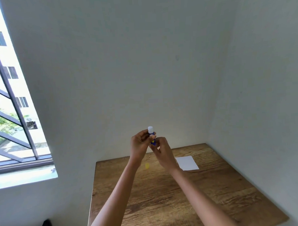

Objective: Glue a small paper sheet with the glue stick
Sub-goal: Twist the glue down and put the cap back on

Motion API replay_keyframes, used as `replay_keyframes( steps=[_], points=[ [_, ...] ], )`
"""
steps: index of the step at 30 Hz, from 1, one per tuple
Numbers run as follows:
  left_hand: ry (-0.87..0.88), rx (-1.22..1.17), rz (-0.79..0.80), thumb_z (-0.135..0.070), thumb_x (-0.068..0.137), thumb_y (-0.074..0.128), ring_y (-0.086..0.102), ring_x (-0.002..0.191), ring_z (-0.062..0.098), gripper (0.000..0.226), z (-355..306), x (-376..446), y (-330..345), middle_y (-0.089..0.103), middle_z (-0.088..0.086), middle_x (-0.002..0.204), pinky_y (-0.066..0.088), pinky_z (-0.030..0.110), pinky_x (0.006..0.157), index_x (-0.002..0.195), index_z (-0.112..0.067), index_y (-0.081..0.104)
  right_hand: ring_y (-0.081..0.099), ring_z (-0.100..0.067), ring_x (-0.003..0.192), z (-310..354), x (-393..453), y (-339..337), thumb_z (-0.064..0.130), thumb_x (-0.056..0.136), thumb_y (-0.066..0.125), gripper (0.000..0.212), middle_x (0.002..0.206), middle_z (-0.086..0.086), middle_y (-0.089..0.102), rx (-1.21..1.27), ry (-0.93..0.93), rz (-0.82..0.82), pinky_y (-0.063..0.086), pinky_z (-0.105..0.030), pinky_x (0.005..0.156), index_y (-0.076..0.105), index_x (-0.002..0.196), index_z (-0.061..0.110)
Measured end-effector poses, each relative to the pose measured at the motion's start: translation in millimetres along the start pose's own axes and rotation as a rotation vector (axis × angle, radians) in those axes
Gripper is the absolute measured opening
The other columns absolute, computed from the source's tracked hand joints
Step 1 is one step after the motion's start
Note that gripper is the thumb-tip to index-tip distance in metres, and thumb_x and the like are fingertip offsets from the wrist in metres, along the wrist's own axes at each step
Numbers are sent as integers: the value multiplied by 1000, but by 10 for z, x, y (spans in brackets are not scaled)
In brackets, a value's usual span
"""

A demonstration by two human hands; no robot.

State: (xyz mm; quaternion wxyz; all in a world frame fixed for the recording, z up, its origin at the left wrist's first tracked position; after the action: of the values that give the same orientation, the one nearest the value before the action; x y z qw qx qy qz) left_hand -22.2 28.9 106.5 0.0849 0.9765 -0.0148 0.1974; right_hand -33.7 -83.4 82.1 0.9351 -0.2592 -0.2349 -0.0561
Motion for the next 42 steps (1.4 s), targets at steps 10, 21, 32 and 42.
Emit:
replay_keyframes(
  steps=[10, 21, 32, 42],
  points=[
    [10, -26, -24, -4, 85, 63, 70, 83, 11, 16, 173, 325, 97, 74, 4, 88, 55, 17, 75, 95, -13, 71, 50, -8, 86, -216, 390, -164, 43, 91, 51, 28, 90, 7, 57, -222, -36, 15, 37, -21, 63, 61, 99, 19],
    [-5, 21, -3, 1, 85, 63, 69, 90, 18, 22, 484, 856, 336, 72, 11, 95, 56, 26, 83, 100, -13, 68, 53, -13, 84, -745, 956, -124, 33, 96, 47, 23, 92, 1, 54, -7, 16, 308, 43, -22, 65, 60, 105, 17],
    [7, 39, -98, 1, 82, 66, 70, 82, 6, 27, 711, 1201, 495, 73, 1, 89, 56, 18, 75, 97, -21, 70, 48, 0, 81, -1023, 1297, -153, 25, 96, 47, 16, 92, 0, 48, 57, -76, 272, 38, -15, 74, 59, 103, 16],
    [-6, 60, -125, 2, 83, 64, 70, 85, 7, 28, 892, 1235, 524, 72, 5, 93, 55, 16, 73, 109, -9, 66, 48, -4, 73, -1271, 1357, -160, 39, 87, 61, 23, 86, 7, 47, -49, -27, 120, 37, -22, 65, 58, 97, 18]
  ],
)
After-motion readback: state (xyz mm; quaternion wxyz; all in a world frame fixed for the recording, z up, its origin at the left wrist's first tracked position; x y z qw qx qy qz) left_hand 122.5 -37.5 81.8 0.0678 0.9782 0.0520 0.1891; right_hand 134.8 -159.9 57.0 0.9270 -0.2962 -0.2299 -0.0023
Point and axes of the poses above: each hand's wrist, its own x-axis towards the middle knuckle, its own y-axis out of the palm, z = x × y, the point moved 8 cm from there along x, towards the middle knuckle
